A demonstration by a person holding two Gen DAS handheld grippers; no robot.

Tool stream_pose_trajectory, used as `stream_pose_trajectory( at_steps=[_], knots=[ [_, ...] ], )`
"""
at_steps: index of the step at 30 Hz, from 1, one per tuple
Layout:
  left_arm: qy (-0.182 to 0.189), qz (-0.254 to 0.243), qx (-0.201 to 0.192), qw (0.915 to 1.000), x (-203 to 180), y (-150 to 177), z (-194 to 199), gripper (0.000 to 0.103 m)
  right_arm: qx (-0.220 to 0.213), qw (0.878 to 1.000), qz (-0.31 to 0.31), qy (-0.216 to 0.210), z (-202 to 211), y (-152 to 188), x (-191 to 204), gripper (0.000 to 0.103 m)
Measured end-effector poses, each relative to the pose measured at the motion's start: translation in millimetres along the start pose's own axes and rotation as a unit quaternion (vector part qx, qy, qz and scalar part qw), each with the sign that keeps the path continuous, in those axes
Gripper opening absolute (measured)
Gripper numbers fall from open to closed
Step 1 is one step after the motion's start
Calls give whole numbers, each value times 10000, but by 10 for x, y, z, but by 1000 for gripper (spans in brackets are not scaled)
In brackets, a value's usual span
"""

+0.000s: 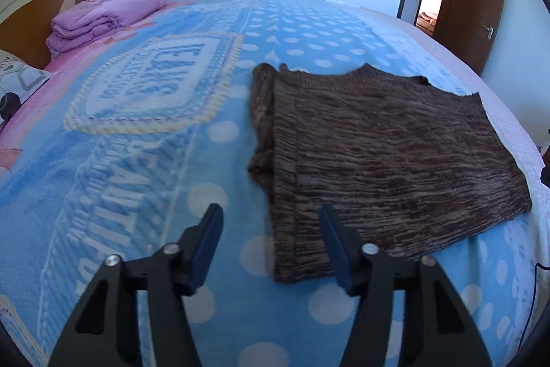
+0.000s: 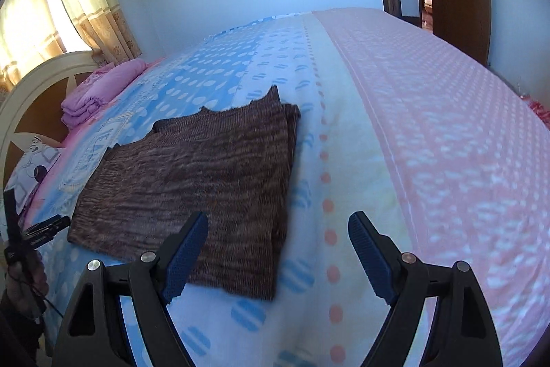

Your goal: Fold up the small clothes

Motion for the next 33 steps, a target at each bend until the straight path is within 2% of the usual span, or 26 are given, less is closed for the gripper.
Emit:
stream_pose_trajectory(
  at_steps=[1,3,5,7,8,9,10,12,13,20,24,26,27,29,30,31,32,33],
  knots=[
    [56,19,67,10000,-21,21,-46,52,9,10000,-33,-8,-5,33,-4,84],
    [147,36,200,9997,-74,57,-117,32,97,9999,-69,-69,-59,98,20,84],
    [186,51,177,9997,-110,46,-148,26,126,9998,11,-165,-94,147,81,84],
    [168,23,145,9998,-143,53,-151,24,121,9996,139,-225,-108,191,131,83],
    [179,11,145,9997,-152,54,-158,15,161,9994,206,-239,-150,211,164,82],
    [186,3,129,9997,-152,57,-157,11,179,9993,217,-251,-149,232,173,73],
    [210,3,118,9997,-147,60,-148,11,223,9991,218,-299,-164,257,190,59],
    [256,82,113,9996,-122,73,-119,8,404,9980,223,-432,-234,320,229,45],
    [285,111,94,9995,-110,81,-81,8,472,9975,248,-455,-263,355,244,43],
    [324,283,11,9991,-77,131,-49,9,541,9972,222,-462,-312,480,248,43],
    [330,396,80,9986,-50,146,-74,15,539,9973,204,-464,-309,482,253,43],
    [344,372,93,9987,-57,160,-62,15,537,9972,156,-495,-310,488,251,43],
    [368,281,98,9989,-79,173,-55,15,532,9972,140,-503,-314,491,249,43],
    [336,72,32,9994,-109,184,-26,7,522,9973,157,-501,-321,499,254,43],
    [315,-20,-31,9995,-117,177,-2,6,512,9973,207,-475,-321,499,259,35],
    [293,-87,-76,9995,-113,174,32,6,475,9976,254,-441,-307,494,263,16],
    [299,-81,-90,9995,-99,172,55,6,482,9974,257,-469,-299,493,271,11],
    [325,-55,-97,9994,-76,172,90,5,489,9972,229,-525,-284,491,280,10]
  ],
)
Point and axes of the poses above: each gripper's, at about its wrist camera, not at the fingertips, and z roughly against the way its jaws point, x to its left, y to its underside, the point moved 9 cm from there along -z, roughly the way its jaws point, and after that the axes turned 1 degree about -x, right-handed, at the moved point
